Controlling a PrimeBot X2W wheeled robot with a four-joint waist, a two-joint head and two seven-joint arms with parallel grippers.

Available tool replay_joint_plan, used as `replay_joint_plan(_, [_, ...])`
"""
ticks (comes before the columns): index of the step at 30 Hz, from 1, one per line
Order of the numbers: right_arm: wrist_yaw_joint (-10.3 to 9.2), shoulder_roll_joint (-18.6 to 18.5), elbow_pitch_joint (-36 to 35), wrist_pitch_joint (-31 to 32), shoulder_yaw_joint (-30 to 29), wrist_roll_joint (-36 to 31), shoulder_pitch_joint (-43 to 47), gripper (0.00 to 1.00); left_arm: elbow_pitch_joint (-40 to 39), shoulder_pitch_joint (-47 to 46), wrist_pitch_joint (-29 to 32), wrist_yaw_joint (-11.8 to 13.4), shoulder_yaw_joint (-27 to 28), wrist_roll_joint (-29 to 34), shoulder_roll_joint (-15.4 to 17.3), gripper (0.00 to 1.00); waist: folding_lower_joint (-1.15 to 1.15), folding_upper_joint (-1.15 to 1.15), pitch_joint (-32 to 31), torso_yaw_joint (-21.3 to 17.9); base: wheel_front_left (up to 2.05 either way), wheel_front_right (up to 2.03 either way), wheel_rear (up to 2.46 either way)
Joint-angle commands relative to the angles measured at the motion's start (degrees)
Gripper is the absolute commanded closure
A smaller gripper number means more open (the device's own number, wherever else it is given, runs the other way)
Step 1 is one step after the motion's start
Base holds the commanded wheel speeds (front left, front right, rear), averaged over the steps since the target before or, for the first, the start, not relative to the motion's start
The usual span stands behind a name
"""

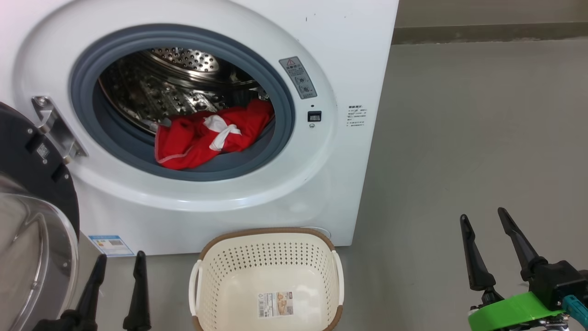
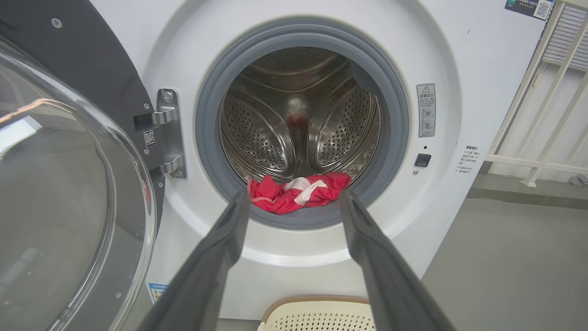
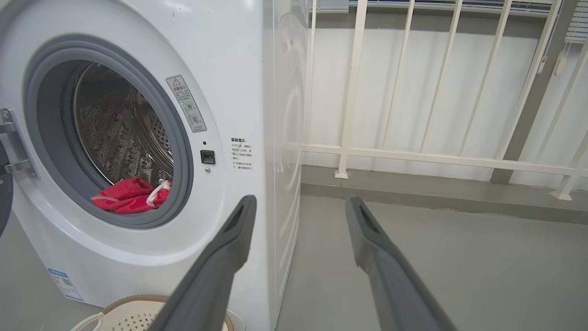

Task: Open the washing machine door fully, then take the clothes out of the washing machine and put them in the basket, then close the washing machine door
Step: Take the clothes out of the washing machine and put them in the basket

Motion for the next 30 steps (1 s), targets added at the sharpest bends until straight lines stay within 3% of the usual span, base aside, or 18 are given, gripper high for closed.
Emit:
replay_joint_plan(1, [0.26,-0.7,-1.5,-0.4,1.2,-0.4,-1.8,0.00,-1.3,-2.6,-0.7,-0.1,2.5,0.4,0.5,0.00,0.00,0.00,0.3,0.1,0.00,0.00,0.00])
replay_joint_plan(16, [0.26,-0.7,-2.3,-0.4,1.3,-0.5,-3.3,0.00,-0.9,-7.0,-0.7,0.2,2.4,2.4,-0.3,0.00,0.00,0.00,4.3,1.3,0.00,0.00,0.00])
replay_joint_plan(30, [0.26,-0.7,-4.6,-0.4,1.9,-4.2,-7.5,0.00,-0.3,-16.3,-0.7,-0.1,0.6,3.6,-2.3,0.00,0.00,0.00,14.2,3.2,0.00,0.00,0.00])
